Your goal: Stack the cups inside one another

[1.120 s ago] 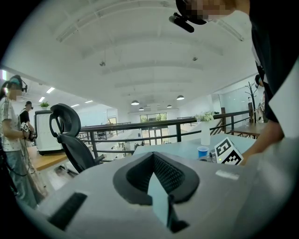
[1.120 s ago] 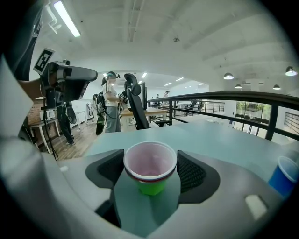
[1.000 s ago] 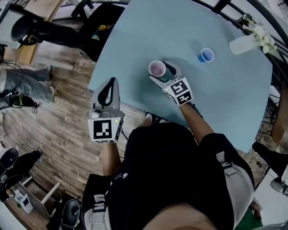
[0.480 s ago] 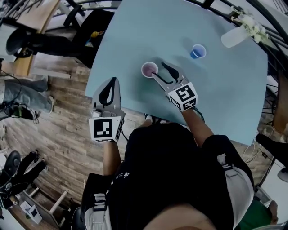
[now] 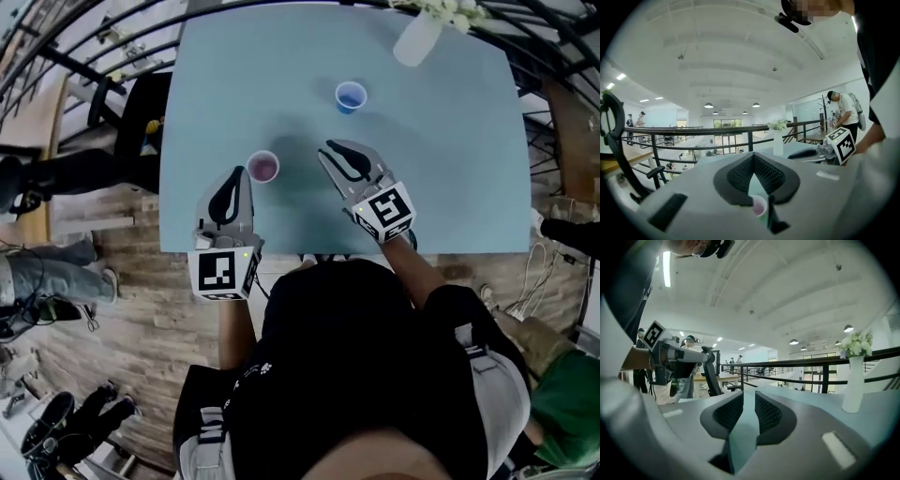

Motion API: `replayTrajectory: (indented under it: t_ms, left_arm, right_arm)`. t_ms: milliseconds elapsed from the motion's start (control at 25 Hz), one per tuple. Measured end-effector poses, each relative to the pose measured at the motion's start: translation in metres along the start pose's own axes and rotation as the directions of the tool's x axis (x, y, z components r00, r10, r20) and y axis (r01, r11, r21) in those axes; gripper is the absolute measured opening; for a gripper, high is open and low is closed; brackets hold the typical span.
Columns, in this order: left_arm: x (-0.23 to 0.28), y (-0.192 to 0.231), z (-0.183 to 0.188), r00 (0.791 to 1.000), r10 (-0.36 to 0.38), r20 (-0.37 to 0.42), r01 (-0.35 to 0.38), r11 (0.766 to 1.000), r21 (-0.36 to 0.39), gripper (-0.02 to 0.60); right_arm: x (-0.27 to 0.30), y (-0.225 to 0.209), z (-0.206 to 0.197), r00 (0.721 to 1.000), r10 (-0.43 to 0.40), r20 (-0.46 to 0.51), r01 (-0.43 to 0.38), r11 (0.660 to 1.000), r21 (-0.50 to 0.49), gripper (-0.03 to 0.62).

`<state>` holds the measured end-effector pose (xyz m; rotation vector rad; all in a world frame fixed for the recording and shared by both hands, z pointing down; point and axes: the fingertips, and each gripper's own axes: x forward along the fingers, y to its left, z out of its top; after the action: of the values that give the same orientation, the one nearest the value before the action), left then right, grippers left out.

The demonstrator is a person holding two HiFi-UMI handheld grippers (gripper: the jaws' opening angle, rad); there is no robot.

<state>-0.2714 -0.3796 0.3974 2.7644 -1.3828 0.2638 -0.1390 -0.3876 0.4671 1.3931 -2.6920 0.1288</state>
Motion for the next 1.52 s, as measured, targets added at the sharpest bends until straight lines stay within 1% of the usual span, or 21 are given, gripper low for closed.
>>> replayTrajectory:
  t_ms: [120, 200, 400, 520, 640, 880, 1120, 1240, 1320, 1520]
  left_arm:
    - [0.018, -0.024, 0.006, 0.998, -0.056, 0.004, 0.056, 0.998, 0.010, -0.009]
    - [0.026, -0.036, 0.010, 0.997, -0.080, 0.004, 0.080, 0.997, 0.016, -0.009]
    - [0.034, -0.048, 0.013, 0.995, -0.097, 0.005, 0.097, 0.995, 0.007, -0.009]
    - [0.036, -0.049, 0.014, 0.996, -0.089, 0.006, 0.089, 0.996, -0.003, -0.009]
    - [0.038, -0.048, 0.014, 0.997, -0.072, -0.002, 0.072, 0.997, -0.001, -0.009]
    - [0.037, -0.033, 0.011, 1.000, -0.018, -0.025, 0.018, 1.000, -0.001, -0.009]
    - [0.037, -0.018, 0.000, 0.998, 0.022, -0.066, -0.023, 1.000, -0.007, -0.009]
    - [0.039, -0.016, 0.002, 0.997, 0.030, -0.064, -0.030, 1.000, 0.003, -0.009]
    - [0.041, -0.014, 0.002, 0.997, 0.034, -0.074, -0.034, 0.999, 0.006, -0.009]
    - [0.041, -0.006, -0.002, 0.994, 0.049, -0.098, -0.049, 0.999, 0.003, -0.009]
  right_arm:
    - [-0.023, -0.024, -0.001, 0.998, -0.068, 0.002, 0.068, 0.998, 0.005, 0.087]
    - [-0.033, -0.039, -0.004, 0.995, -0.103, -0.003, 0.103, 0.995, 0.013, 0.095]
    - [-0.039, -0.071, -0.016, 0.987, -0.160, -0.031, 0.162, 0.986, 0.036, 0.109]
    - [-0.033, -0.085, -0.021, 0.984, -0.176, -0.040, 0.178, 0.983, 0.042, 0.131]
    - [-0.024, -0.097, -0.029, 0.983, -0.174, -0.064, 0.176, 0.984, 0.035, 0.146]
    - [-0.003, -0.117, -0.047, 0.978, -0.179, -0.104, 0.183, 0.983, 0.032, 0.211]
    - [0.011, -0.144, -0.064, 0.964, -0.229, -0.134, 0.236, 0.971, 0.040, 0.266]
    - [0.017, -0.154, -0.072, 0.961, -0.231, -0.154, 0.242, 0.969, 0.051, 0.305]
    - [0.023, -0.161, -0.076, 0.960, -0.225, -0.165, 0.239, 0.969, 0.069, 0.348]
    - [0.036, -0.171, -0.084, 0.958, -0.220, -0.184, 0.238, 0.968, 0.079, 0.365]
